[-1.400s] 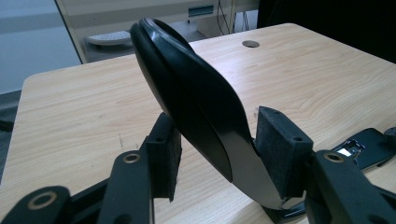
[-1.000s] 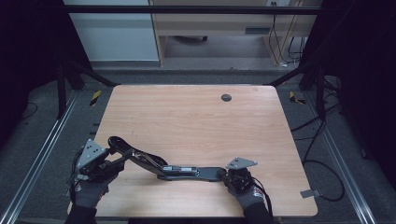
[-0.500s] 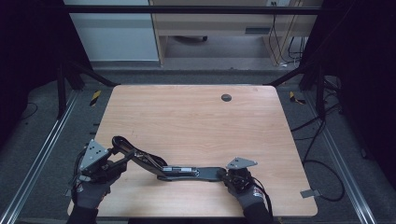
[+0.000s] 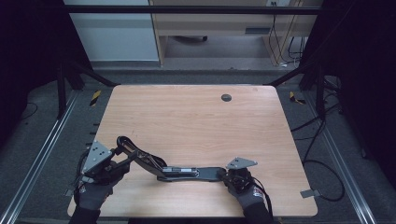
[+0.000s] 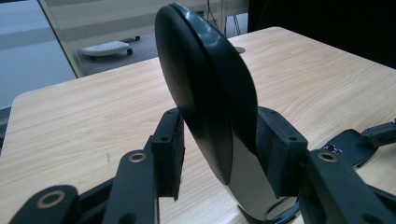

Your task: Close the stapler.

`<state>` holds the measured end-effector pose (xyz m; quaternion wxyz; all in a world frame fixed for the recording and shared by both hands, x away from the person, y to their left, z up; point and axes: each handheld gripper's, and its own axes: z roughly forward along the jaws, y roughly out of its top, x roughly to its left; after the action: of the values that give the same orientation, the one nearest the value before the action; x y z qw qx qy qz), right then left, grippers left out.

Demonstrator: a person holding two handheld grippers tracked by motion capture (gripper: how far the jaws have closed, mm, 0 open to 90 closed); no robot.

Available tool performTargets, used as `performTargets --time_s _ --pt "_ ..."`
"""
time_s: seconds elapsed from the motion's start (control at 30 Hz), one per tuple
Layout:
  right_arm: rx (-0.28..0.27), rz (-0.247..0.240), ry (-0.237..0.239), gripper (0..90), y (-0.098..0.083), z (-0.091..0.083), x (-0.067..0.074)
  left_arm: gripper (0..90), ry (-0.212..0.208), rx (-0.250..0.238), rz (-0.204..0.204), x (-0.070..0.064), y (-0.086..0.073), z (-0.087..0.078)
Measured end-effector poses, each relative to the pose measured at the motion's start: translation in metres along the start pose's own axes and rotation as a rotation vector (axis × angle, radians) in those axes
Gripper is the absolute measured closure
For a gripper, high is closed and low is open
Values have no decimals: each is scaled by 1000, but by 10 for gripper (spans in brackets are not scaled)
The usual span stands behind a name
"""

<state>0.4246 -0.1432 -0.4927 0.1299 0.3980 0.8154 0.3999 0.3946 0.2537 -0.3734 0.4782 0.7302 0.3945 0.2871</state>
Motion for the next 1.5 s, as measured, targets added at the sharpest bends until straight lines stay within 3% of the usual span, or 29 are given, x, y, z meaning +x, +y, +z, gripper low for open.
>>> performTargets --time_s 1.5 --pt "-7 -17 -3 900 -1 0 0 571 -15 1 57 -31 18 10"
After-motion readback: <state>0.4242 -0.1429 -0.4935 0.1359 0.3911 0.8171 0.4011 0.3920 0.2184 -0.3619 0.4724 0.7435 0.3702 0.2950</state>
